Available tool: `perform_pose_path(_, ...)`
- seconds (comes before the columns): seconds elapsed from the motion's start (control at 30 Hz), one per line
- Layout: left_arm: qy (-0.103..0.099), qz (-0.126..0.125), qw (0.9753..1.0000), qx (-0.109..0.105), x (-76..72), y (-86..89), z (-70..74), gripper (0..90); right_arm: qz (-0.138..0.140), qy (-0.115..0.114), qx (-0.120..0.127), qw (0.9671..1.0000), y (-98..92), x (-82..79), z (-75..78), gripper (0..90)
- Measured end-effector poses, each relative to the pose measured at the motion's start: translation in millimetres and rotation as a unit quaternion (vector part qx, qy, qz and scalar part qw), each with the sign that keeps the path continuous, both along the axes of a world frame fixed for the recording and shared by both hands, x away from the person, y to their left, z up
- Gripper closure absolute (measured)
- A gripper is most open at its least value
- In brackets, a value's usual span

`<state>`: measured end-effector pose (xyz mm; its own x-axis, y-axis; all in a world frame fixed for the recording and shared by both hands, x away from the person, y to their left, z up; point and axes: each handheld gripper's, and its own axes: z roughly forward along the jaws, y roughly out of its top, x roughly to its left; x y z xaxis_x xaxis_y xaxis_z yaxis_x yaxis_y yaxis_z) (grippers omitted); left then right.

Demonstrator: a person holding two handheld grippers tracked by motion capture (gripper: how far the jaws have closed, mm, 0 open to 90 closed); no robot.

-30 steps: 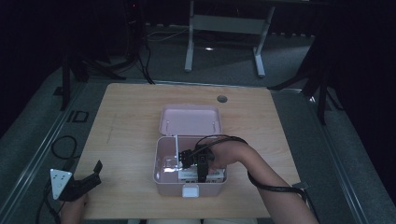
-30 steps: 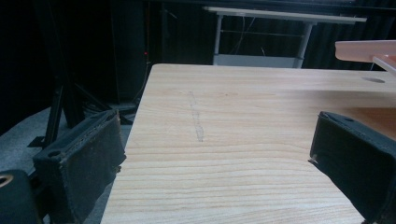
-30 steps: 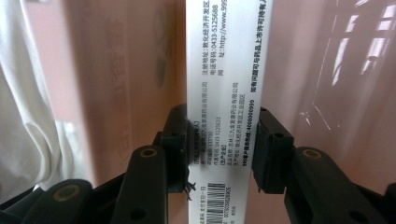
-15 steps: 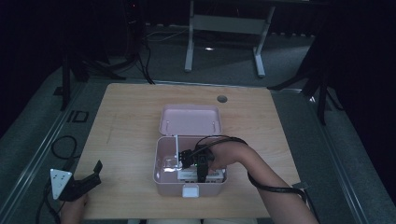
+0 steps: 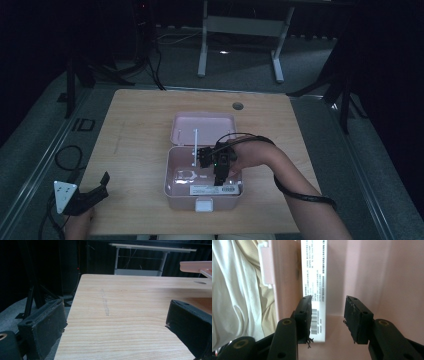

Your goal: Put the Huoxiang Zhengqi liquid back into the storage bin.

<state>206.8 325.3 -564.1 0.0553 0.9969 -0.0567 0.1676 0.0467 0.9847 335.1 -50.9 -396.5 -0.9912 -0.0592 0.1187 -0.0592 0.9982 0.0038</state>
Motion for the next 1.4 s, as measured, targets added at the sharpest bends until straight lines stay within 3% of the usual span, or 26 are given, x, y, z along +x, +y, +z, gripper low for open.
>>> perform_pose_path(0.33,0.000,0.000,1.0000,0.000,-0.1,-0.1,0.0,3.2,-0.031,-0.026,0.043,0.9983,-29.9,11.0,30.3,53.2)
perform_pose_path(0.53,0.000,0.000,1.0000,0.001,0.0,-0.2,0.0,3.2,-0.063,-0.055,0.081,0.9932,-54.1,19.5,39.5,45.2)
perform_pose_path(0.8,-0.001,0.000,1.0000,0.001,0.0,-0.4,0.0,3.2,-0.115,-0.066,0.141,0.9811,-95.4,33.0,37.3,14.5)
perform_pose_path(0.87,-0.001,0.000,1.0000,0.001,-0.1,-0.4,-0.1,3.2,-0.125,-0.085,0.159,0.9756,-107.9,36.7,32.6,13.9)
perform_pose_path(0.93,-0.001,0.000,1.0000,0.002,0.0,-0.7,-0.1,3.2,-0.134,-0.091,0.166,0.9728,-116.9,39.3,27.8,13.3)
perform_pose_path(1.0,-0.001,0.001,1.0000,0.002,0.0,-0.8,-0.1,3.2,-0.147,-0.100,0.179,0.9678,-126.9,43.8,19.9,13.3)
perform_pose_path(1.13,-0.001,0.000,1.0000,0.002,0.0,-0.7,-0.1,3.2,-0.172,-0.100,0.189,0.9618,-141.6,50.1,3.6,13.3)
perform_pose_path(1.3,-0.001,0.000,1.0000,0.001,0.0,-0.5,-0.1,3.2,-0.195,-0.097,0.194,0.9565,-156.4,55.6,-20.2,13.3)
perform_pose_path(1.4,-0.002,0.000,1.0000,0.001,-0.1,-0.7,-0.1,3.2,-0.214,-0.108,0.205,0.9489,-163.5,58.8,-31.9,13.3)
